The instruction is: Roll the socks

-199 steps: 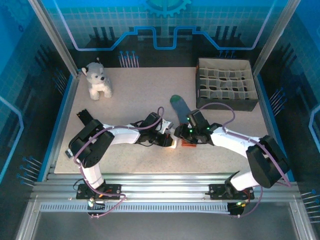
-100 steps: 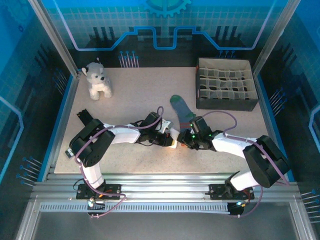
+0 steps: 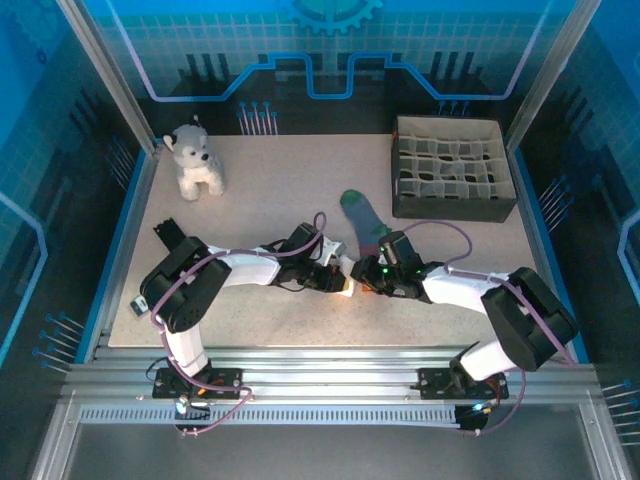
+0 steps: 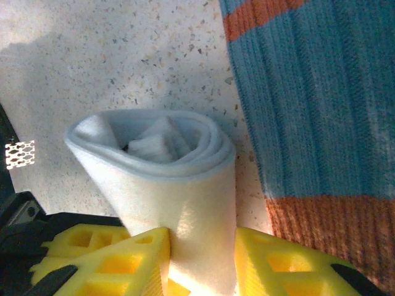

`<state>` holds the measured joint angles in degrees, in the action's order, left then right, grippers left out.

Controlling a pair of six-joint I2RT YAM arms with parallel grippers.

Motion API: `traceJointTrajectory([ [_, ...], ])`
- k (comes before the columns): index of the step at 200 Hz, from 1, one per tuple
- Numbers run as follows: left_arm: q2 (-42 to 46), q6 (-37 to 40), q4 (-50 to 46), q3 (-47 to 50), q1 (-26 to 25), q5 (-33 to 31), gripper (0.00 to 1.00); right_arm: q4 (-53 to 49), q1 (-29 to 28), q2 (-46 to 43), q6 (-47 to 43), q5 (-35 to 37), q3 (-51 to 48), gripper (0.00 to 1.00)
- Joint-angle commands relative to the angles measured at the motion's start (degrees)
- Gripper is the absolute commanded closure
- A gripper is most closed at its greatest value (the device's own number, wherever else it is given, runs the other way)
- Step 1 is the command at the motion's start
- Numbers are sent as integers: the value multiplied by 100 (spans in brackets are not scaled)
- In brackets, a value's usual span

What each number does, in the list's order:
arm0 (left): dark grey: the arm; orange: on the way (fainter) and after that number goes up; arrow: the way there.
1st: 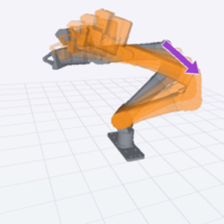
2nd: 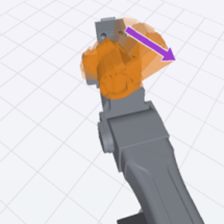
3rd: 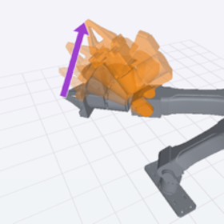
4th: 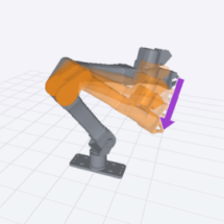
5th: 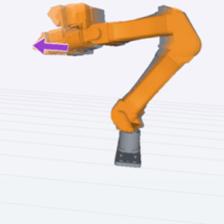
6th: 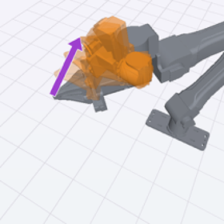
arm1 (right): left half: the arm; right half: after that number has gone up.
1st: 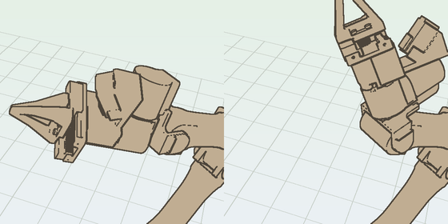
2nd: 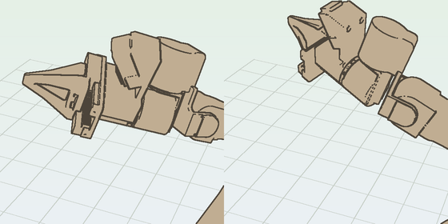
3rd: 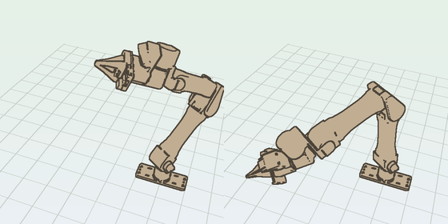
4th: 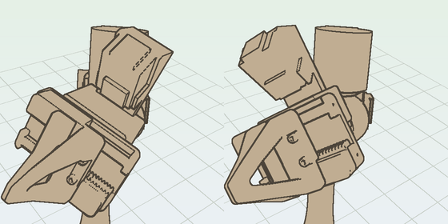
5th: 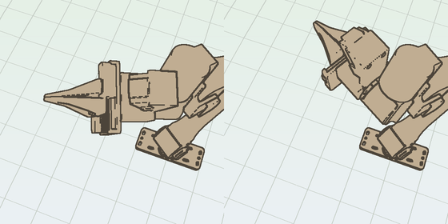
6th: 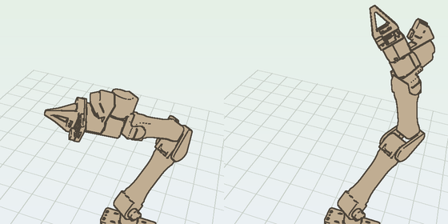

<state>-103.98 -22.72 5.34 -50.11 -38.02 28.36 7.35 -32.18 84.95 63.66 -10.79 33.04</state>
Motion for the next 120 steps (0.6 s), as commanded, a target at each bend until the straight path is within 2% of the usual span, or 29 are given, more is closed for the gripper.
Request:
traceJointTrajectory([
  [1,-386,-181,-719,223,18,-322,100,152,51,294,58,-141,122,66],
  [56,-386,-218,-657,256,23,-255,100,-22,41,562,11,-95,166,63],
  [88,-419,-257,-585,248,49,-200,100,-237,-29,754,-59,-175,231,58],
  [120,-439,-289,-527,277,84,-156,100,-267,-87,979,-7,-325,248,59],
])
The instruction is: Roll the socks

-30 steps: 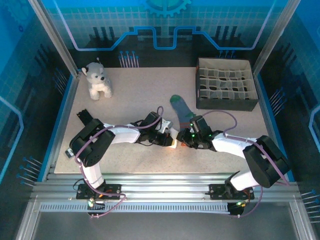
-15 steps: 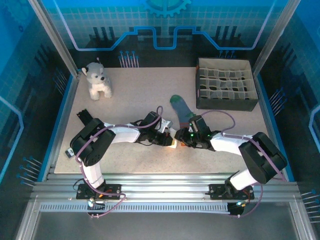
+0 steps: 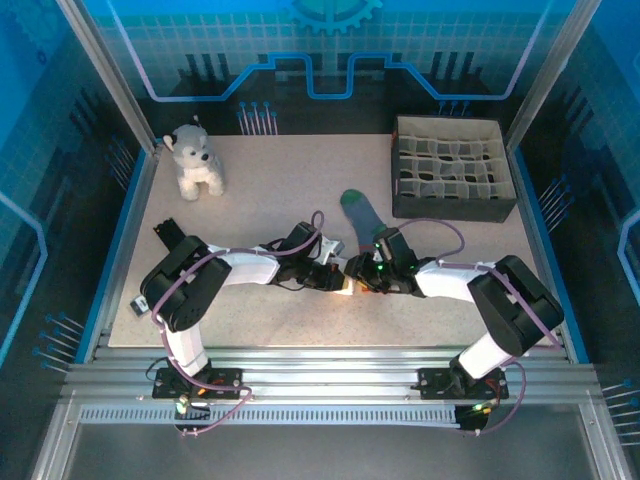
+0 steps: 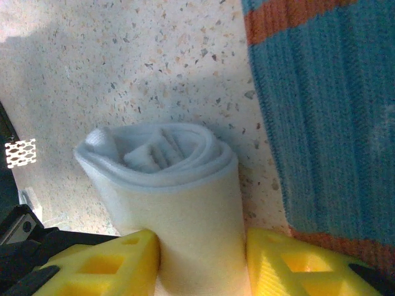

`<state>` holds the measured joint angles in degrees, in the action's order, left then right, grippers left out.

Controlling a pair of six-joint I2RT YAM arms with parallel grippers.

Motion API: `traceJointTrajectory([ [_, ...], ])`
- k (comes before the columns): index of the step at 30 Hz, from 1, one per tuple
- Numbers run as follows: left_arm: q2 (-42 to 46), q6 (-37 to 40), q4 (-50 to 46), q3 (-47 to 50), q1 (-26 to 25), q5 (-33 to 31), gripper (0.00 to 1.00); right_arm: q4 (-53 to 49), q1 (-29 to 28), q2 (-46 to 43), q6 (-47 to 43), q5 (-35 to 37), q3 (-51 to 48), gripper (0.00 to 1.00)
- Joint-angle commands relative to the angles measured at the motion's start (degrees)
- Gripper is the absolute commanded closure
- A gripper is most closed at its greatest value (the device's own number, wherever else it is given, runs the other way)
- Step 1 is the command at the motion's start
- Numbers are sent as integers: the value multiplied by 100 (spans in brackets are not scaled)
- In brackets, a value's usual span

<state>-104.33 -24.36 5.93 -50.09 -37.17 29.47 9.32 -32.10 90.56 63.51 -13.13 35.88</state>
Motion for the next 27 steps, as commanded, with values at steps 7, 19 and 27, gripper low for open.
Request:
traceJointTrajectory([
  [7,-353,-141,-593,322,25,-271,100,-613,-135,533,25,-74,26,86],
  [19,162,-531,-529,549,119,-238,86,-1790,-387,348,-526,729,519,100],
  [27,1263,-754,-866,745,435,-207,79,-2920,-639,487,-1140,1367,1272,100],
])
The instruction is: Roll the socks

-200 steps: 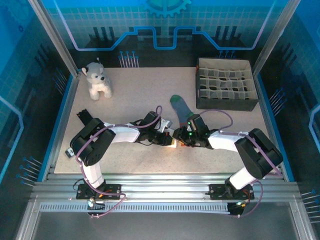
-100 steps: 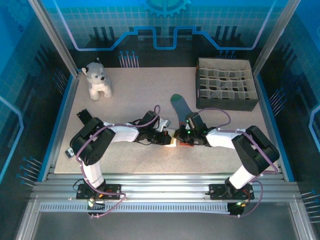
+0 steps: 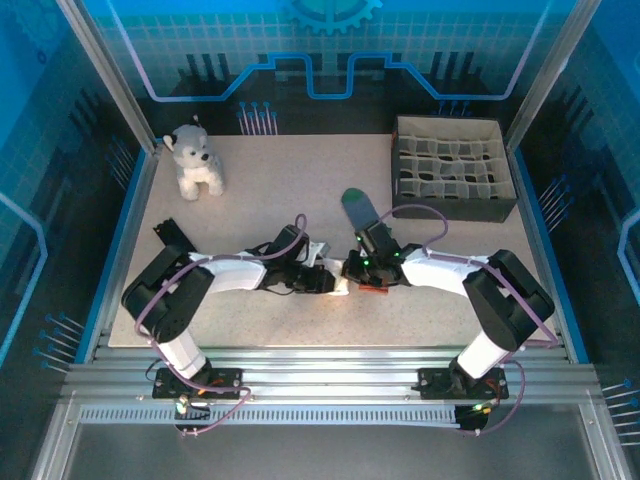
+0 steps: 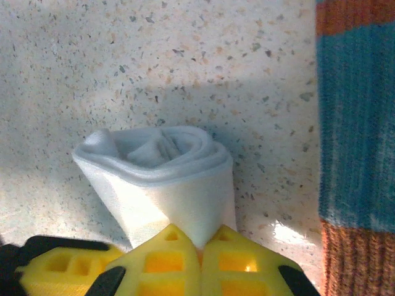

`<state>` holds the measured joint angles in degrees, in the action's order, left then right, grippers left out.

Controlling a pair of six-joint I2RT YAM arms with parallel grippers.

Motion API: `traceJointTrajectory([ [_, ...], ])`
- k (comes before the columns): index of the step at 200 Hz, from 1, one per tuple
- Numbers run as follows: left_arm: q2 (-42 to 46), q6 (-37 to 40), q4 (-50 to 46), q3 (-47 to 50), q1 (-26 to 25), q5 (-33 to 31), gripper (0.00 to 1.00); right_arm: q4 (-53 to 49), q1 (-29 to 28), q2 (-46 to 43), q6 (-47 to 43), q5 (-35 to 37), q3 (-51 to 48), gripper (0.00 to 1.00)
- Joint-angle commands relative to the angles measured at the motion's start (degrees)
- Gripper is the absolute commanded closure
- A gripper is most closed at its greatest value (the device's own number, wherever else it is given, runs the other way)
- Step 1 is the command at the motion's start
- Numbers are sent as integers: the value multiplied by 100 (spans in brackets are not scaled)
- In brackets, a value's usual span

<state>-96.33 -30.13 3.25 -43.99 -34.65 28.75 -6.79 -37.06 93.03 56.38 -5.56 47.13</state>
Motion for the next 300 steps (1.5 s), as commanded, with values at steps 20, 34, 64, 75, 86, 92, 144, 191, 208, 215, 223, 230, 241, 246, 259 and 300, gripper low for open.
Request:
traceJointTrajectory([
  [20,918,-195,-766,199,429,-10,77,-1621,-259,350,-630,820,492,100],
  [34,1080,-204,-833,215,539,21,76,-1721,-294,417,-689,896,602,100],
  [64,1192,-468,-494,319,655,56,80,-1935,-379,526,-801,1054,805,100],
  [75,1101,-718,-274,312,655,95,84,-2028,-428,561,-849,1138,889,100],
  [86,965,-1160,-20,321,644,81,85,-2119,-475,581,-899,1234,980,100],
  [92,879,-1399,159,328,642,111,86,-2169,-506,594,-929,1299,1032,100],
  [144,551,-3085,1476,728,275,-321,86,-2418,-662,665,-1066,1596,1255,100],
  [191,178,-4004,2532,1030,-142,-728,83,-2477,-753,715,-1117,1698,1349,100],
  [208,34,-4237,2824,1099,-173,-816,82,-2502,-783,724,-1139,1727,1393,100],
  [215,-11,-4313,2953,1131,-172,-819,81,-2525,-792,733,-1155,1742,1414,100],
  [223,-49,-4381,3045,1146,-173,-819,79,-2537,-794,731,-1164,1751,1422,100],
  [230,-67,-4396,3081,1147,-169,-819,78,-2541,-803,734,-1165,1760,1421,100],
  [241,-70,-4401,3094,1146,-173,-818,76,-2538,-803,730,-1164,1760,1415,100],
  [246,-55,-4419,3075,1155,-173,-835,75,-2538,-803,724,-1164,1760,1404,100],
  [259,-30,-4437,3087,1177,-171,-867,74,-2529,-807,712,-1171,1760,1399,100],
  [300,-240,-4566,3109,1164,-182,-935,73,-2271,-807,580,-1121,1576,1275,100],
])
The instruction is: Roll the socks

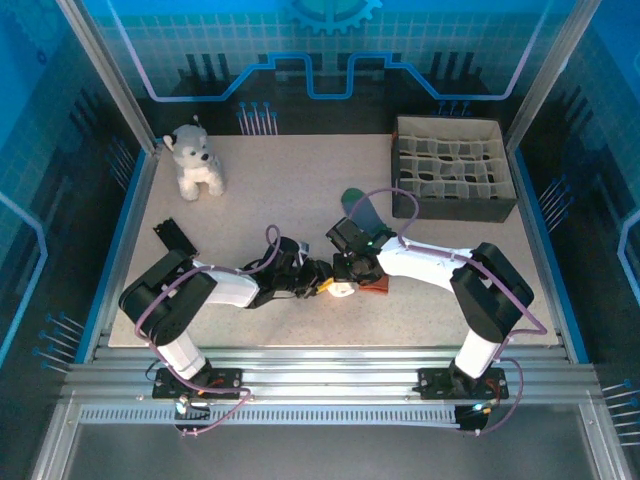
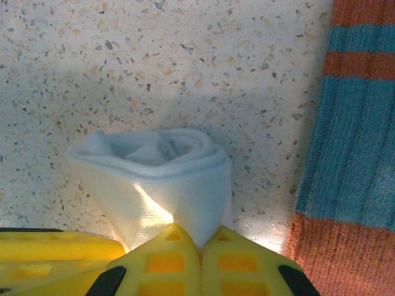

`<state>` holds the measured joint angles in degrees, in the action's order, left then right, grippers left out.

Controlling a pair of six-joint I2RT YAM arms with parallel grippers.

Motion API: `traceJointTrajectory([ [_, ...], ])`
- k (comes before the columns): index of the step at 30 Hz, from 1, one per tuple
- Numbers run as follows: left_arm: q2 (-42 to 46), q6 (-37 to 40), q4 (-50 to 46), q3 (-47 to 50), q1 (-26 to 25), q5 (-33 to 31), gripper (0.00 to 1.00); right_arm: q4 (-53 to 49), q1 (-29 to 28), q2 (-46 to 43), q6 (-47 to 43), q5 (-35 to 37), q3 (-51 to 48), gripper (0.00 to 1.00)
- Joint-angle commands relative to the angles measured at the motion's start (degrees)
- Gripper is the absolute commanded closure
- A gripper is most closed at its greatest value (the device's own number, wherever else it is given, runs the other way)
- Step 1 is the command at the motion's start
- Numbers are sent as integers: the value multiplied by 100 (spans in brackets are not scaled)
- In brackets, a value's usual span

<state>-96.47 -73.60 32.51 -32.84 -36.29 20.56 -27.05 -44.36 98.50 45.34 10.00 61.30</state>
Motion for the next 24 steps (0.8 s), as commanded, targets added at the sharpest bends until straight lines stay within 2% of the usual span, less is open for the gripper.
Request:
traceJointTrajectory([
  [1,-243,-222,188,50,-18,-119,73,-233,-75,27,-12,11,-143,100],
  [6,-741,-415,473,-50,-20,-106,77,-176,-69,-29,21,-54,-176,100],
  [11,-883,-313,-99,-177,-60,-233,81,-121,-69,-136,38,-180,-193,99],
  [16,-849,-193,-524,-144,-68,-357,87,-133,-39,-337,15,-281,-154,78],
  [19,-839,-96,-702,-162,-71,-368,89,-148,11,-477,19,-379,-139,69],
  [24,-839,113,-1033,-325,-71,-359,89,-154,209,-805,54,-735,-198,61],
])
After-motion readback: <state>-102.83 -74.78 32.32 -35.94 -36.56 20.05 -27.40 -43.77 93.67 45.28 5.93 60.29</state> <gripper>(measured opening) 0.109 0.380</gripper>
